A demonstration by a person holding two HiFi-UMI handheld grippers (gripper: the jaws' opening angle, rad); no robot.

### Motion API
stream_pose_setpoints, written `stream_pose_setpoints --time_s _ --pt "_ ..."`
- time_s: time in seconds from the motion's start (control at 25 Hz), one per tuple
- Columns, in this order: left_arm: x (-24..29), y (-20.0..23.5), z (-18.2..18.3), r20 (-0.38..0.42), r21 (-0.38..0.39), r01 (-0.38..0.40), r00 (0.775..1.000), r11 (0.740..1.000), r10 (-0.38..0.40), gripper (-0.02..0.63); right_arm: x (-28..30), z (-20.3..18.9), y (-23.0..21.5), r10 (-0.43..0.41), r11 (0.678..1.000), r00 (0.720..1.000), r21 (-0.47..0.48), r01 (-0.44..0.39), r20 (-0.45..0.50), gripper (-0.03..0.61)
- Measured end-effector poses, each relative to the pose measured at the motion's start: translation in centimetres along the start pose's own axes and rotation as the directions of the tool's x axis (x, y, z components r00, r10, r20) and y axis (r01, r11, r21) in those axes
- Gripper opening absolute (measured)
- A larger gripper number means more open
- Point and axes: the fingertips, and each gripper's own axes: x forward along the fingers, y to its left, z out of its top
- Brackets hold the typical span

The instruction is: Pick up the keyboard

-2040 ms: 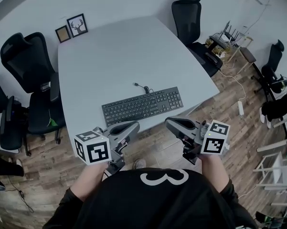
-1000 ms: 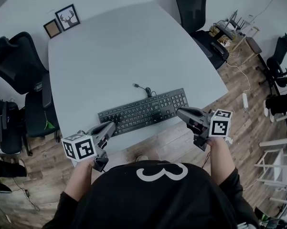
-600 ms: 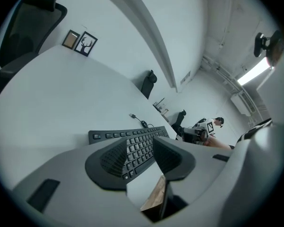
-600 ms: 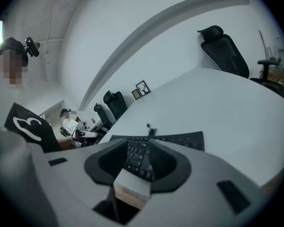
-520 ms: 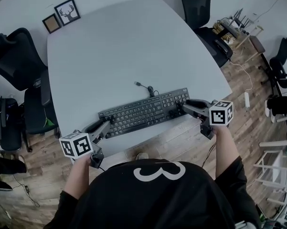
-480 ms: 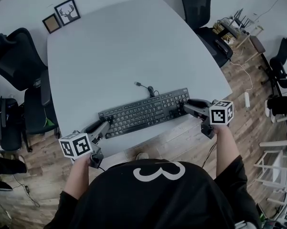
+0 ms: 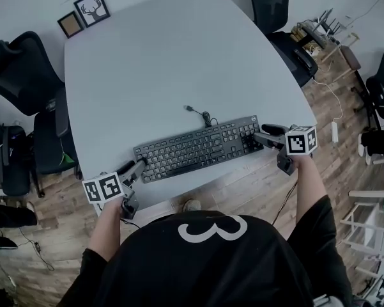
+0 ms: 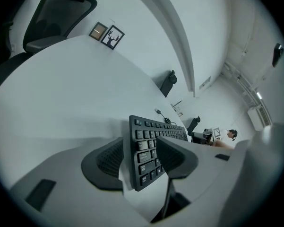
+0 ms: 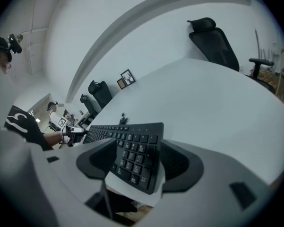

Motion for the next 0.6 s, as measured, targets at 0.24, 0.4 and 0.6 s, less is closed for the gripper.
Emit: stream_pose_setpoints --time_s 0.24,0.4,0.6 --pt "1.1 0.3 -0.8 -0.040 -0.010 0.023 0.999 1.000 -0.023 0.212 1.5 -0.8 -1.1 0.026 0.999 0.998 0.033 -0.024 -0.056 0.276" --pt "1.2 0.3 -1.0 -0.043 -0.024 0.023 0.999 0.999 -0.024 0.210 2.1 -1.3 -1.1 0.038 0.998 0.997 0.055 -0.034 -0.072 0.275" --pt "1.7 0.0 -0.9 -0.054 -0.034 0.042 0.998 0.999 -0.044 0.210 2.6 -1.6 -1.1 0.044 0.996 0.995 0.087 -0.036 -0.087 0.275"
